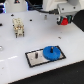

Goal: Insert the blue gear onto the right peg, followed by the red gear

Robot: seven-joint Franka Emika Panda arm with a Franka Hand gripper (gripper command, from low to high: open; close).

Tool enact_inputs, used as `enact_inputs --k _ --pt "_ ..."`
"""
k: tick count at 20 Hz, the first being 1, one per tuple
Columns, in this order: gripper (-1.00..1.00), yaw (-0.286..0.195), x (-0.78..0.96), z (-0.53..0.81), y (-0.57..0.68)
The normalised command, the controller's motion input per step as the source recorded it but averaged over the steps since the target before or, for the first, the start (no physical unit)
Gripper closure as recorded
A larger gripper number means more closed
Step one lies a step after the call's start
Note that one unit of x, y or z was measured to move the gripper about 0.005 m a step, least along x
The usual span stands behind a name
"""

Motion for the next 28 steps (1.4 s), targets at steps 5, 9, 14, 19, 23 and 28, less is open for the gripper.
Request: enact_inputs --k 5,9,14,19,23,28 --pt "1.00 0.000 0.47 0.49 -0.32" --pt "1.00 0.000 0.65 0.51 -0.29" --pt "1.00 0.000 0.71 0.49 -0.28" --pt "1.00 0.000 0.75 0.42 -0.23" --pt "1.00 0.000 0.81 0.37 -0.16" --pt "1.00 0.000 0.81 0.34 -0.14"
